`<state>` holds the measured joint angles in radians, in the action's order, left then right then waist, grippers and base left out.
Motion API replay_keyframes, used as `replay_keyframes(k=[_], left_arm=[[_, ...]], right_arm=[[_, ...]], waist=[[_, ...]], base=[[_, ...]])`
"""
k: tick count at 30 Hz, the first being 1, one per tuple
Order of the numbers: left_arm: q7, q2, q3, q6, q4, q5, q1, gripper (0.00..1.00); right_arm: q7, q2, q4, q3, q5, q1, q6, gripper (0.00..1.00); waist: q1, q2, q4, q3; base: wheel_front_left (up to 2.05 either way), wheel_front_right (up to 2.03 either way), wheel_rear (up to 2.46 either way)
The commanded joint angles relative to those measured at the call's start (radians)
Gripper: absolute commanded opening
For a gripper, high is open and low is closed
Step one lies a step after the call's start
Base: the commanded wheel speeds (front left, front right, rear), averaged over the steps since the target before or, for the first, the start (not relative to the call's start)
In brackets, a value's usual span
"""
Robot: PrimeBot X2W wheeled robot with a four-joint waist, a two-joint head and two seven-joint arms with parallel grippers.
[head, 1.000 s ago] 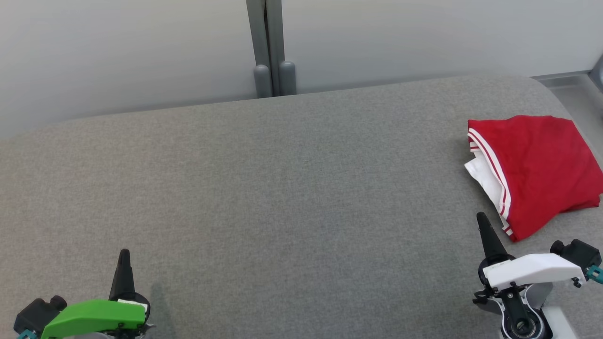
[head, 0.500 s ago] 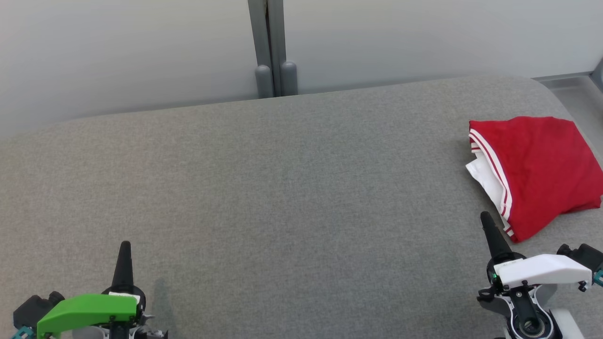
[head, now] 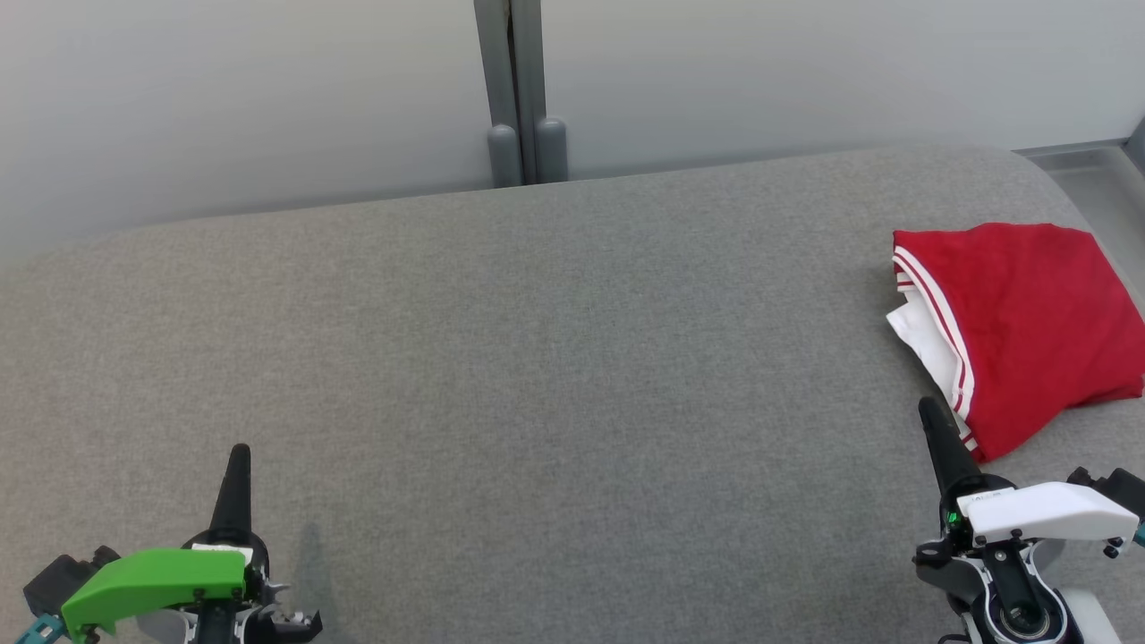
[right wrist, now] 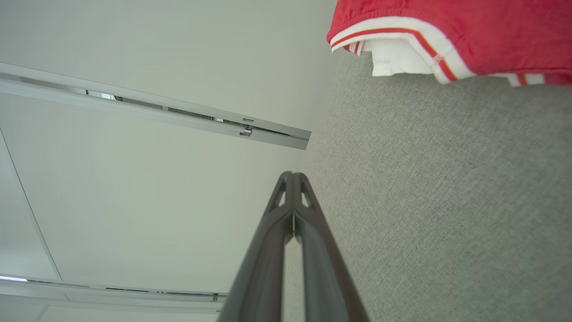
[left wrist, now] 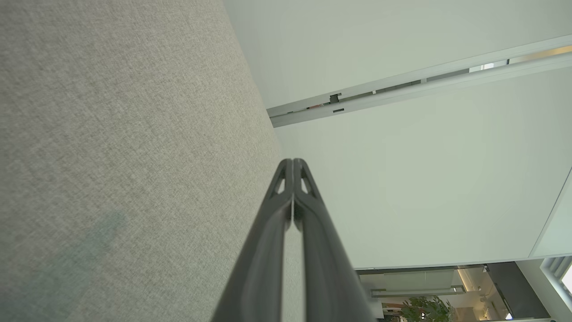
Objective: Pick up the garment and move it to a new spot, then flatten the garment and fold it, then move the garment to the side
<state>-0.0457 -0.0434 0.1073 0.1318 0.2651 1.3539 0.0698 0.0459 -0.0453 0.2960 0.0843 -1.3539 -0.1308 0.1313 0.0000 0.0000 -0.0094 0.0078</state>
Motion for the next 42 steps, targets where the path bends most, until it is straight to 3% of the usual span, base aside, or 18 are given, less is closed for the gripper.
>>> replay_keyframes(k=[1,34,42], left_arm=[[-0.007,-0.009,0.005,-0.002,-0.008,0.023,0.022,0.00],[-0.069,-0.010,0.008,-0.002,-0.022,0.259,0.047,0.00],[-0.072,-0.010,0.008,-0.002,-0.021,0.261,0.044,0.00]], right_arm=[[0.008,-0.006,-0.013,0.005,-0.023,0.009,-0.001,0.00],[0.071,-0.007,-0.054,0.032,-0.257,0.027,-0.001,0.00],[0.071,-0.007,-0.055,0.032,-0.261,0.028,-0.001,0.00]], waist=[[0.0000,0.0000,0.000,0.000],[0.0000,0.0000,0.009,-0.005],[0.0000,0.0000,0.009,-0.005]], base=[[0.00,0.00,0.00],[0.00,0.00,0.00],[0.00,0.00,0.00]])
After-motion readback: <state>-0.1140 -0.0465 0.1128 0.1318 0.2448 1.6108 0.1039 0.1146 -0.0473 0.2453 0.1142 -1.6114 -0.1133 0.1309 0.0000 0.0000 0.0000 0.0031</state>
